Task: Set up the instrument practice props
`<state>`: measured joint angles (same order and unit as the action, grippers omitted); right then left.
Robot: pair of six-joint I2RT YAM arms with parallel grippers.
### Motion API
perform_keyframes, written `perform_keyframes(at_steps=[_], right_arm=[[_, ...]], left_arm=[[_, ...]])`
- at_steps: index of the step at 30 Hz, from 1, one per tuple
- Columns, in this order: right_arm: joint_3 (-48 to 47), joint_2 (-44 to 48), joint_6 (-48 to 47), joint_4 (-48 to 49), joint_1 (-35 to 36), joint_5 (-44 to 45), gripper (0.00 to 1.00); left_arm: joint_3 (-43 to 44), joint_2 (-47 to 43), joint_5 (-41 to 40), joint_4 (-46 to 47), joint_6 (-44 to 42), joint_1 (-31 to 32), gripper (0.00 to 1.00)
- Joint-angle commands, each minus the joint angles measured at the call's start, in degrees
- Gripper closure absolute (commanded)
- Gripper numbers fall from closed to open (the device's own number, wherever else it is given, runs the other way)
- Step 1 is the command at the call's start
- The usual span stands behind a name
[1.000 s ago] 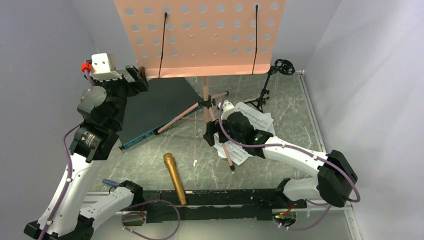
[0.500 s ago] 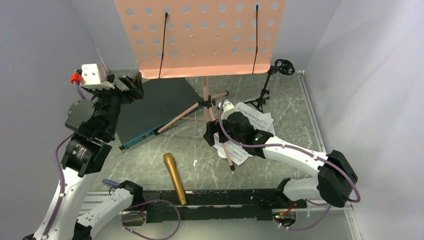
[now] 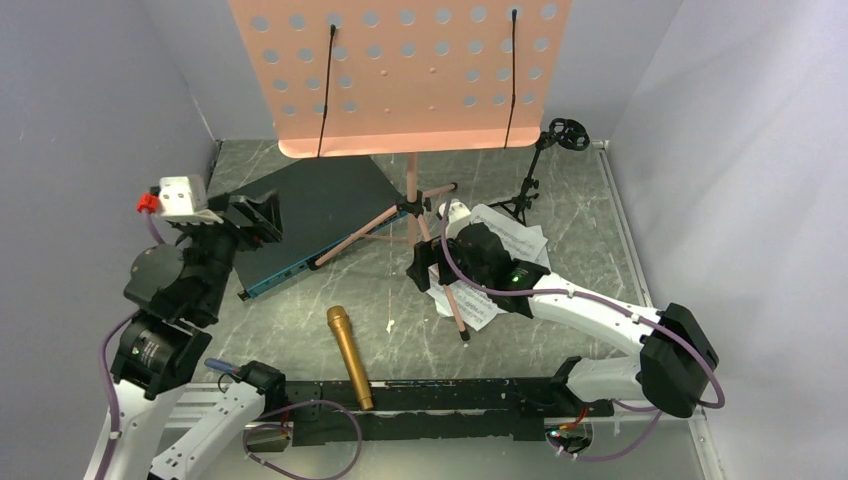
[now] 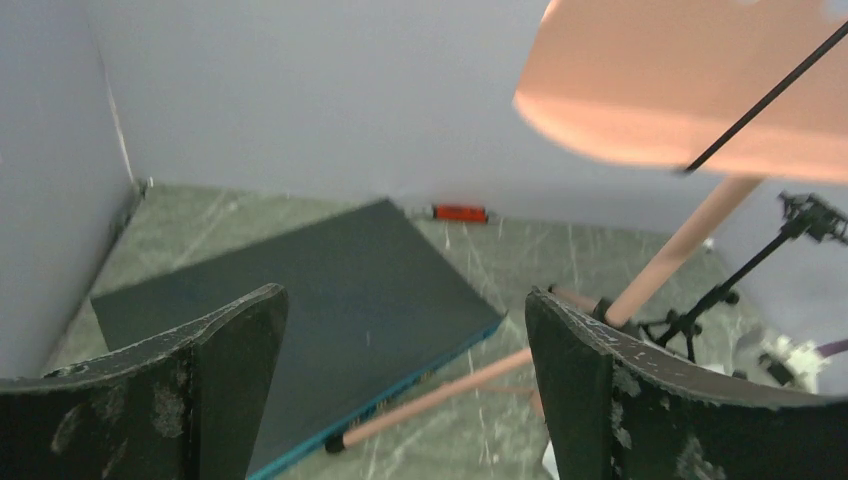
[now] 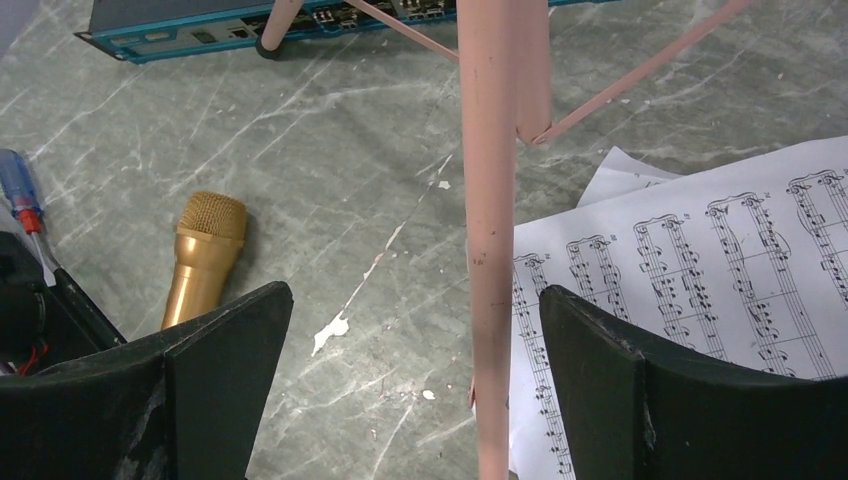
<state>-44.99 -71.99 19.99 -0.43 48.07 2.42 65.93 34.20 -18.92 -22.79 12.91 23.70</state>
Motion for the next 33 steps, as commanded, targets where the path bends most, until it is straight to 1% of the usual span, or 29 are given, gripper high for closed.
perform_keyframes(at_steps=[1,5,10,14,18,22,28,30,33], right_arm=[[-1.94,2.19,0.53,1.23,-0.17,-0.63,0.01],[-2.17,2.20,0.65,1.05,-0.22,-0.71,0.00],[-2.14,2.51,1.06,0.73,-1.50,-2.06,0.00],[0.60,4.15,4.08,3.52,-7.23,-11.26,0.00],[5.12,6.51,7.97,10.43,-15.52,-22.43,0.01],[7.42,7.21,11.35,13.61,-21.75,-31.02,0.01],[10.53,7.09,15.42,18.69,-26.97,-37.42,0.01],[11.03,6.72,16.30,19.80,-28.00,-38.66,0.01],[11.37,6.44,16.36,19.19,-28.66,-38.77,0.01]], left_arm=[[-4.16,-0.98,-0.17,-6.90,4.74,-0.06,0.07],[-8.48,-0.95,0.50,-9.42,9.44,-0.06,0.07],[-14.00,0.69,3.74,-11.19,14.34,-0.06,0.07],[-17.80,3.10,7.28,-11.45,17.02,-0.06,0.07],[-21.49,5.77,12.62,-7.24,18.82,-0.06,0.07],[-23.77,9.93,18.60,-1.72,20.09,-0.06,0.07],[-26.37,16.19,28.59,7.75,21.54,-0.11,0.07],[-27.16,17.76,32.86,11.16,21.79,-0.14,0.07],[-27.81,19.35,36.87,14.64,22.11,-0.11,0.07]])
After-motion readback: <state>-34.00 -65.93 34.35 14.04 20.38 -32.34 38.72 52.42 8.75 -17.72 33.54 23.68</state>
